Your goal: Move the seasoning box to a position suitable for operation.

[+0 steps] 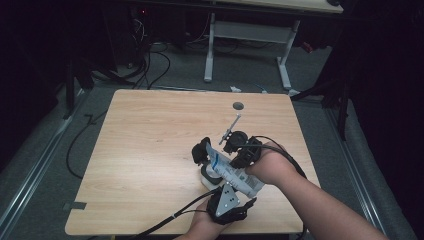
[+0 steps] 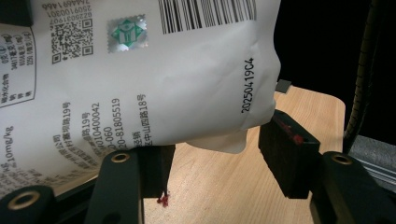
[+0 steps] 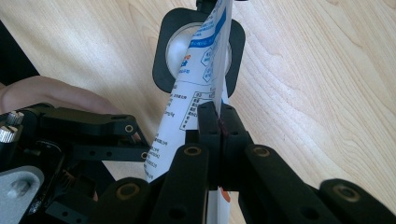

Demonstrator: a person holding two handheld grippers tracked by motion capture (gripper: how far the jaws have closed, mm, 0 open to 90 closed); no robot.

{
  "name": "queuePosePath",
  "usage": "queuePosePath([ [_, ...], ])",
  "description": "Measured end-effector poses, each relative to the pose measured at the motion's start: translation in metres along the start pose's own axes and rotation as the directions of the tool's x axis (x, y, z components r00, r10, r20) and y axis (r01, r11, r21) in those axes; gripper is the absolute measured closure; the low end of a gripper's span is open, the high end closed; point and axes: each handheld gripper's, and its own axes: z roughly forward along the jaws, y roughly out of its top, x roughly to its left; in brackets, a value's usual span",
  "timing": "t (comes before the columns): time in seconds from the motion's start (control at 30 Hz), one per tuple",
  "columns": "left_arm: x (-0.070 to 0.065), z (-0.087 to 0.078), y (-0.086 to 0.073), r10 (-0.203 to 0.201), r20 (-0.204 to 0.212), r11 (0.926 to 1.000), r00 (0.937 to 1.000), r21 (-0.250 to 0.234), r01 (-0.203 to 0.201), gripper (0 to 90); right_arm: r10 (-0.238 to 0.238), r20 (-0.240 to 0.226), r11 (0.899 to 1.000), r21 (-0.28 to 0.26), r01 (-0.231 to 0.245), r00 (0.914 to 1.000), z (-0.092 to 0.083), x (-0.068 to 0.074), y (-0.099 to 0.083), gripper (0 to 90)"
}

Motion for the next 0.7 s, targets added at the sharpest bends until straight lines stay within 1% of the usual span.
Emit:
queuePosePath([
  [0.2,-0.0002,0.0001,0.0008,-0.004,0.001,1.0000,1.0000,-0.007,0.004,47.1,-0.003,0.002,1.000,-0.004,0.003,1.0000,-0.0004,-0.0003,0.0004,90.0],
  [0.5,0.0004,-0.0003,0.0015,-0.006,0.002,0.9999,1.0000,-0.011,0.006,47.2,-0.004,0.006,1.000,0.005,0.004,1.0000,-0.0011,-0.0001,0.0020,90.0],
  [0.57,0.0008,-0.0005,0.0018,-0.006,0.000,0.9999,1.0000,-0.013,0.006,47.2,-0.012,0.005,1.000,0.000,0.012,0.9999,-0.0012,-0.0005,0.0027,90.0],
  [0.67,0.0008,-0.0009,0.0023,-0.007,0.000,0.9999,1.0000,-0.014,0.007,47.2,-0.013,0.010,1.000,0.004,0.013,0.9999,-0.0020,-0.0001,0.0037,90.0],
  [0.7,0.0007,-0.0011,0.0023,-0.007,0.000,0.9999,1.0000,-0.014,0.007,47.3,-0.006,0.007,1.000,0.005,0.006,1.0000,-0.0021,0.0004,0.0039,90.0],
])
